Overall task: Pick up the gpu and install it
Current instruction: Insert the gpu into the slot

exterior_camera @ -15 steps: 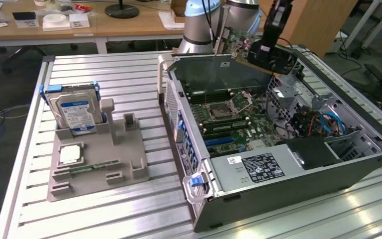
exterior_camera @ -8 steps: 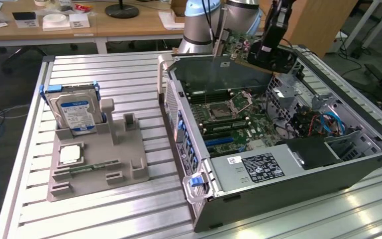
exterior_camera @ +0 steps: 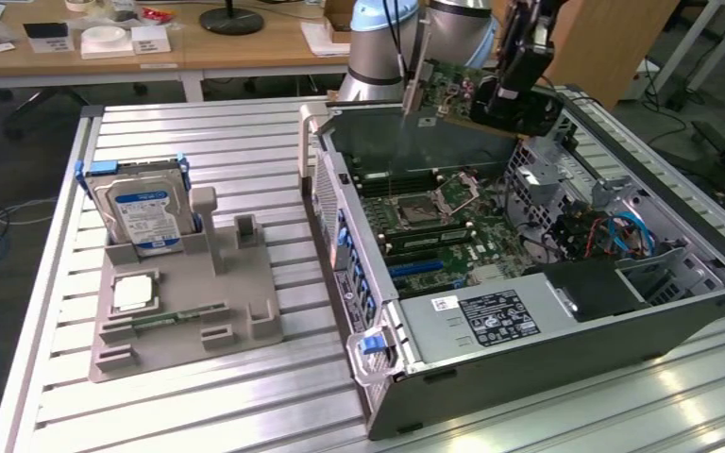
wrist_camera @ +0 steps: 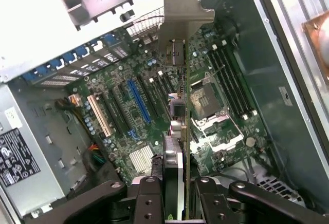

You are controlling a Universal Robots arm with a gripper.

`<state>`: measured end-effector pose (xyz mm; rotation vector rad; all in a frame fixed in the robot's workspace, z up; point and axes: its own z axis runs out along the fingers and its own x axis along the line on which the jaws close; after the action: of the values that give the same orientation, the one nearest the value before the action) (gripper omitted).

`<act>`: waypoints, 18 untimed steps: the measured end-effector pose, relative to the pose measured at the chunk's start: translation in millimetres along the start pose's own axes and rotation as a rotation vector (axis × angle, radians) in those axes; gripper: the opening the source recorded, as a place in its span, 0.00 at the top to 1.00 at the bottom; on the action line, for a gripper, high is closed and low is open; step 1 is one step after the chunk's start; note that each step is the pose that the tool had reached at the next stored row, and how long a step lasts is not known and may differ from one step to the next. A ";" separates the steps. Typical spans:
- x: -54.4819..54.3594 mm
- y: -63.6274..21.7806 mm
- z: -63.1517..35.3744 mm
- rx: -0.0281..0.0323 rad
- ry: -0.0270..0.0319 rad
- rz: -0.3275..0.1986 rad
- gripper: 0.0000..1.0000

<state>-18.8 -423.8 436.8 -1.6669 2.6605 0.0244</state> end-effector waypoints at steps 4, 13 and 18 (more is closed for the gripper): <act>0.0 0.0 0.3 -0.0007 0.0008 -0.066 0.72; 0.0 0.0 1.1 -0.0022 0.0026 -0.215 0.72; 0.0 0.0 1.6 -0.0030 0.0036 -0.299 0.72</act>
<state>-18.8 -423.8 435.3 -2.0458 2.3845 0.0246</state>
